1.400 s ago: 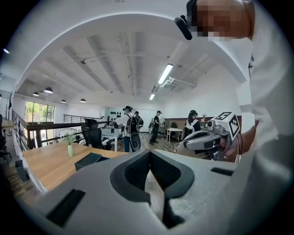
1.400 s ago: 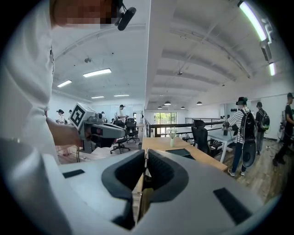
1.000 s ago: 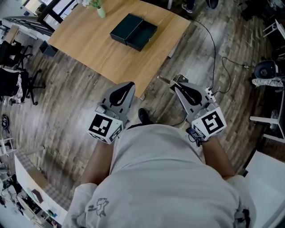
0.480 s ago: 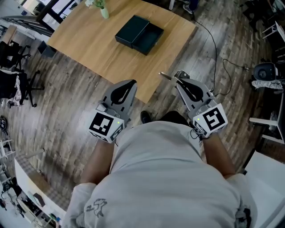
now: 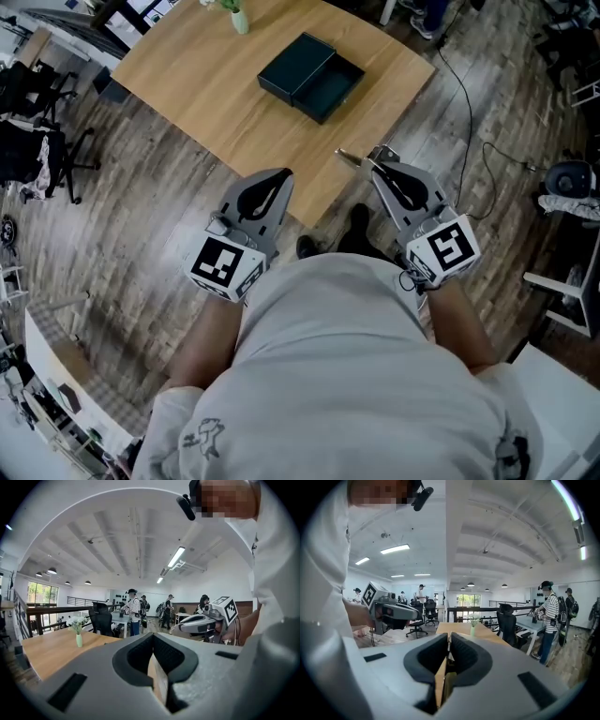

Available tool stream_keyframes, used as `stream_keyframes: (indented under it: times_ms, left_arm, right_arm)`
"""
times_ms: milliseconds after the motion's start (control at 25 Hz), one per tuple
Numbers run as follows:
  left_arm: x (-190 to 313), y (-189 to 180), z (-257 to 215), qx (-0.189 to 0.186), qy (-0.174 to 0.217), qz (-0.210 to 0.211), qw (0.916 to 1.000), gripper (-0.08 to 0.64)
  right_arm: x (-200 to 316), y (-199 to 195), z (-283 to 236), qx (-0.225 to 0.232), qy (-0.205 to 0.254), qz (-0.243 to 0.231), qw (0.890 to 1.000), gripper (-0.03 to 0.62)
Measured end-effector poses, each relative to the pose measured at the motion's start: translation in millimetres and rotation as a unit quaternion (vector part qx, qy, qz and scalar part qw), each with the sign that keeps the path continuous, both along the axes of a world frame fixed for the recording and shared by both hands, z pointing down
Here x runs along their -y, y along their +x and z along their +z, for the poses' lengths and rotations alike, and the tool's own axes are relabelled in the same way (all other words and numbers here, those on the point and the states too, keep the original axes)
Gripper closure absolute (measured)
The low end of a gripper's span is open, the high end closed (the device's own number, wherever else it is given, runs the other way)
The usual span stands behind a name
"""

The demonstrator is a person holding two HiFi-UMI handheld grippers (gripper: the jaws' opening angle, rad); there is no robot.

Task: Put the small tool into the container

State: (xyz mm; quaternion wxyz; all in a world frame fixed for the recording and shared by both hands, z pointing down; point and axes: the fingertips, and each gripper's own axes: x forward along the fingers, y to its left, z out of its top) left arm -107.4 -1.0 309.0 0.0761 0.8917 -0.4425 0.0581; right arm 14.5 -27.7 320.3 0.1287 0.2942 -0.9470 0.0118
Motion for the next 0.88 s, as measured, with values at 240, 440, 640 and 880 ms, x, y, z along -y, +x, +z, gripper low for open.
stream_keyframes:
  times_ms: [240,440,640,880]
  left_arm:
    - [29,14,5,0.002,-0.013,-0.046,0.9988,0.554]
    - [58,31,5,-0.004,-0.017,-0.088,0.9960,0.554]
    - [81,52,10,-0.005,-0.023,-0.122,0.9923,0.554]
    - [89,56,18,-0.006,-0.029,-0.157,0.9871,0.554]
  right_arm:
    - [43,10,5,0.005,-0.008,-0.048,0.999,0.563]
    - [78,18,9,0.009,-0.018,-0.092,0.996,0.563]
    - [105,28,13,0.010,-0.024,-0.137,0.990,0.563]
    - [123,26,25,0.010,-0.040,-0.176,0.984,0.563]
